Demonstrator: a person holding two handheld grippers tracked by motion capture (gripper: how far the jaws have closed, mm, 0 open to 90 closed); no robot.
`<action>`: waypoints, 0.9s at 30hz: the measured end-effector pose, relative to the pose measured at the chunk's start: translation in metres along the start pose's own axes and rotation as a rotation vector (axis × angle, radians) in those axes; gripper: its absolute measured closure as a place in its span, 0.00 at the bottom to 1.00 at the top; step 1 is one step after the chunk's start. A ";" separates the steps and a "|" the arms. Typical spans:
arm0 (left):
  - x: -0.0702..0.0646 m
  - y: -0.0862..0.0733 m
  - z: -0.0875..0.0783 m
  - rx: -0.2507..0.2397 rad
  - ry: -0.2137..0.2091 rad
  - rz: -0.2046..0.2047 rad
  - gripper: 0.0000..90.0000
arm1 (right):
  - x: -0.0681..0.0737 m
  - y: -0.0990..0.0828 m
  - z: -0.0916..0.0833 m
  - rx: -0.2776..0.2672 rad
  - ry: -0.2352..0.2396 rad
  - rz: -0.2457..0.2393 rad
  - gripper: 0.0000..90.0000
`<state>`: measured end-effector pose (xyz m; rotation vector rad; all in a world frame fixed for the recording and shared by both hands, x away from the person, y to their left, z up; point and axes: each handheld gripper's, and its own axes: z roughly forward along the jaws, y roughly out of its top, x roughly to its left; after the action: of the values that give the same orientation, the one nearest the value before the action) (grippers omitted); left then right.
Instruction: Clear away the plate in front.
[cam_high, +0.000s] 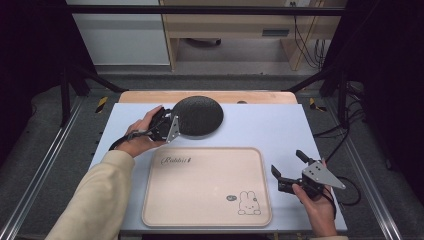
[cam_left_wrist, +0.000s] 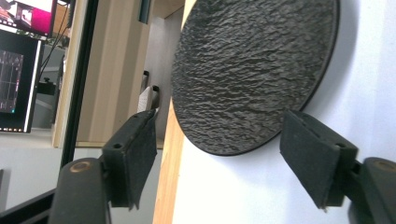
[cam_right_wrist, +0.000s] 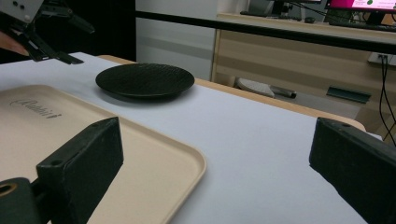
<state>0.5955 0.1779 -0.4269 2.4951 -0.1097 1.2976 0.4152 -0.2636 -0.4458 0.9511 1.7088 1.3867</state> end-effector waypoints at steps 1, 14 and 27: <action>-0.002 0.001 0.001 0.005 -0.001 0.017 0.31 | 0.000 0.000 0.000 0.000 0.000 0.001 0.04; -0.025 0.005 0.011 0.024 -0.016 0.181 0.45 | -0.004 0.001 -0.003 -0.007 -0.008 0.000 0.04; -0.034 0.003 0.025 0.028 -0.022 0.214 0.64 | -0.007 0.002 -0.005 -0.012 -0.016 0.003 0.04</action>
<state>0.5949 0.1638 -0.4669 2.5788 -0.3761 1.3609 0.4144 -0.2711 -0.4430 0.9568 1.6858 1.3863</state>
